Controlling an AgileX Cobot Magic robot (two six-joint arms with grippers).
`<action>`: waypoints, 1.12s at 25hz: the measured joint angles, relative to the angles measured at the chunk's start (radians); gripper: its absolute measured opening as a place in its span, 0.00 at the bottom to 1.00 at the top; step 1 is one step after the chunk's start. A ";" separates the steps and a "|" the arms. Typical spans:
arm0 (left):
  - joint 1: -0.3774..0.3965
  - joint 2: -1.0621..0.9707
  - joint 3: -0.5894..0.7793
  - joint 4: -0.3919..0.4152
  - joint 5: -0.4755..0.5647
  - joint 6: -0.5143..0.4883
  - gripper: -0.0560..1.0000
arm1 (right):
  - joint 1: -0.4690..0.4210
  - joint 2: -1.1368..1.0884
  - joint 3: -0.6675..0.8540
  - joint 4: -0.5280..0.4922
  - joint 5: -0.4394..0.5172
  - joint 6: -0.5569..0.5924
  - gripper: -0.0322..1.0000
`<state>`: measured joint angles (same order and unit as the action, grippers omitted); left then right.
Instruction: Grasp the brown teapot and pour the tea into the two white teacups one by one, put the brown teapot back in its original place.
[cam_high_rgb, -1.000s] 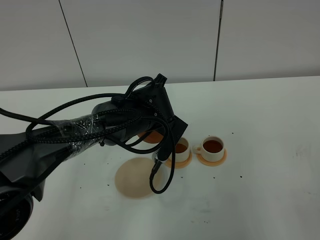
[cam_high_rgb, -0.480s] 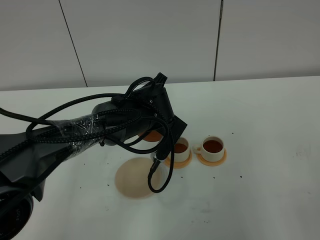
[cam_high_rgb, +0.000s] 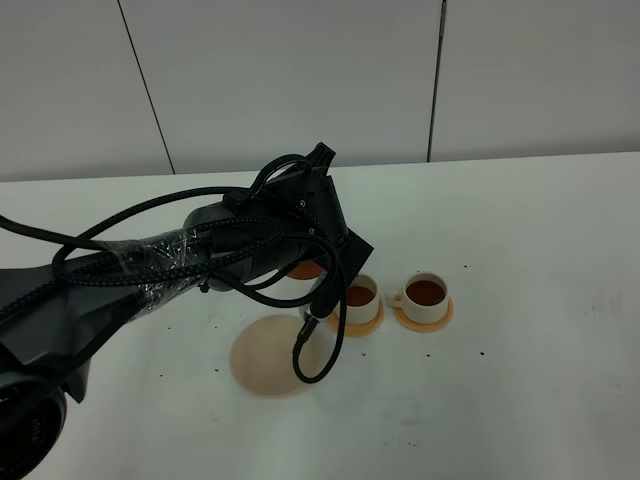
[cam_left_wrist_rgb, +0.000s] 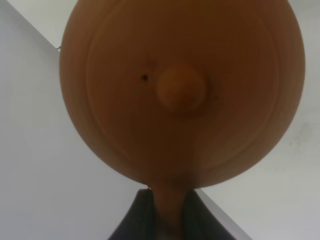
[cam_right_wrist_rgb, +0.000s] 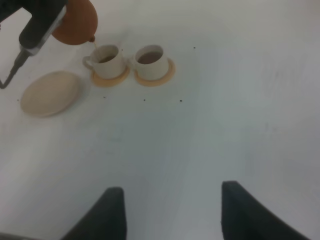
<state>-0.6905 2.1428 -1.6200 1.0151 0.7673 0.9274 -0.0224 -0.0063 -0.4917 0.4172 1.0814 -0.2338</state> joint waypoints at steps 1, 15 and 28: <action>0.000 0.000 0.000 0.000 -0.001 0.000 0.21 | 0.000 0.000 0.000 0.000 0.000 0.000 0.44; -0.004 0.000 0.000 0.000 -0.006 0.004 0.21 | 0.000 0.000 0.000 0.000 0.000 0.000 0.44; -0.009 0.000 0.000 0.000 -0.006 0.013 0.21 | 0.000 0.000 0.000 0.000 0.000 0.000 0.44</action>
<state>-0.6998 2.1428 -1.6200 1.0151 0.7613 0.9402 -0.0224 -0.0063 -0.4917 0.4172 1.0814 -0.2338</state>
